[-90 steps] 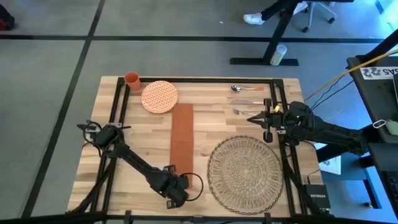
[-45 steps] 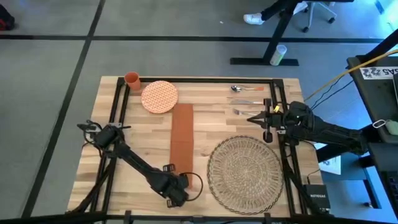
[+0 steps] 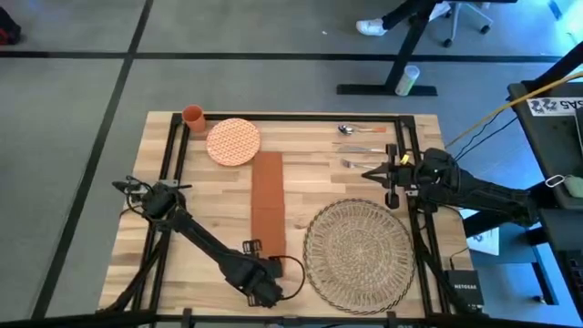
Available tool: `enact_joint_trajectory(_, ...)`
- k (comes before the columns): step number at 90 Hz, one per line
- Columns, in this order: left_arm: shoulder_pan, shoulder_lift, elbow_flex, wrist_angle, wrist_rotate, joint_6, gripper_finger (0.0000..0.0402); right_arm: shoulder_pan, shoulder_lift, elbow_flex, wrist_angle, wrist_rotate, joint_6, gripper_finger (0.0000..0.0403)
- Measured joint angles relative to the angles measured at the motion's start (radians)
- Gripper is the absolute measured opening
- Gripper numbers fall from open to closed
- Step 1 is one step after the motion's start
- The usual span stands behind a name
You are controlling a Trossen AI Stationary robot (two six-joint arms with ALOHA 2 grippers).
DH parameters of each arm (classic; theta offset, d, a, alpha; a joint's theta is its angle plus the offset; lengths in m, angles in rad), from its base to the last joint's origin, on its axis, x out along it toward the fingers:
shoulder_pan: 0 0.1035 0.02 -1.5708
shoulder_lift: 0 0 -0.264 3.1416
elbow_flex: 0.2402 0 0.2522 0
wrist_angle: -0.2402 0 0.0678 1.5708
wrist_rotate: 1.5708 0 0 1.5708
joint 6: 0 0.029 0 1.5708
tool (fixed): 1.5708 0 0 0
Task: Set table place
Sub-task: Fold the orange table napkin
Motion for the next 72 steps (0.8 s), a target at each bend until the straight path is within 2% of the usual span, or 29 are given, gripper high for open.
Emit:
enact_joint_trajectory(20, -0.002, -0.002, 0.117, -0.130, -0.007, 0.000, 0.0000, 0.000, 0.000, 0.000, 0.000, -0.005, 0.000, 0.0001)
enact_joint_trajectory(53, -0.033, -0.004, 0.324, -0.201, -0.009, 0.026, 0.0000, 0.000, 0.000, 0.000, 0.000, -0.026, 0.006, 0.0001)
enact_joint_trajectory(72, -0.021, -0.006, 0.403, -0.377, -0.089, -0.039, 0.0000, 0.000, 0.000, 0.000, 0.002, -0.044, 0.008, 0.0001)
